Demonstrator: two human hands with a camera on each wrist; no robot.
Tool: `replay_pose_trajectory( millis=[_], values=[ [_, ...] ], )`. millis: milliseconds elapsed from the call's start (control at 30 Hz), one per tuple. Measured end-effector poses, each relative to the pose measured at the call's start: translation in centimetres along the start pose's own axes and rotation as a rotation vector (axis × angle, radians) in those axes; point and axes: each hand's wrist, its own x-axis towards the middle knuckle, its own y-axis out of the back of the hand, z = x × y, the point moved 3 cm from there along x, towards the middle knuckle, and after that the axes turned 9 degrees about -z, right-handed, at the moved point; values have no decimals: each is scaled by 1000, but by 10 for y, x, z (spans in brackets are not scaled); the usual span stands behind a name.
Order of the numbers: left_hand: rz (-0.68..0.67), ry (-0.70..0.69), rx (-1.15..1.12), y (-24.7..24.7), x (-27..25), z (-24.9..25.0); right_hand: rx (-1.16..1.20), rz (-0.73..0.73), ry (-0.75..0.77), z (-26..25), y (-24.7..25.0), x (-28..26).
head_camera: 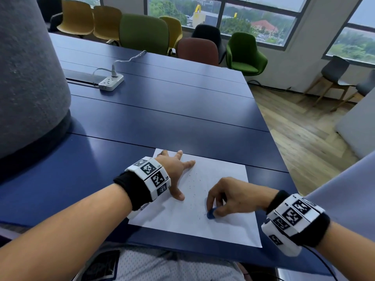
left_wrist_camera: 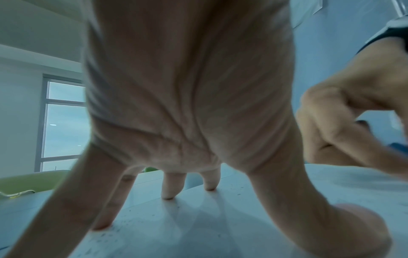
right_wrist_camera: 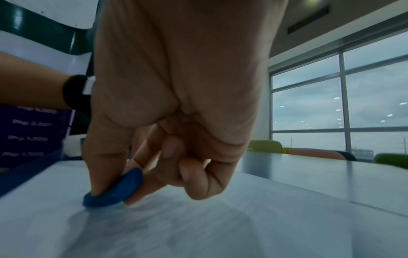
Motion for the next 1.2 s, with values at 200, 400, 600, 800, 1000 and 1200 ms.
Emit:
replay_pose_trajectory(
  millis=[200, 400, 600, 800, 1000, 1200],
  values=[
    [9, 8, 14, 0, -1, 1, -57, 274, -94, 27, 60, 42],
    [11, 4, 11, 0, 2, 0, -6, 284, -95, 36, 71, 52],
    [6, 7, 4, -1, 1, -1, -1, 274, -114, 36, 77, 56],
    [3, 8, -1, 0, 0, -1, 33, 120, -76, 32, 57, 44],
    [3, 6, 3, 1, -2, -1, -8, 215, -125, 28, 66, 48],
    [-5, 10, -9, 1, -1, 0, -13, 24, -54, 16, 29, 24]
  ],
)
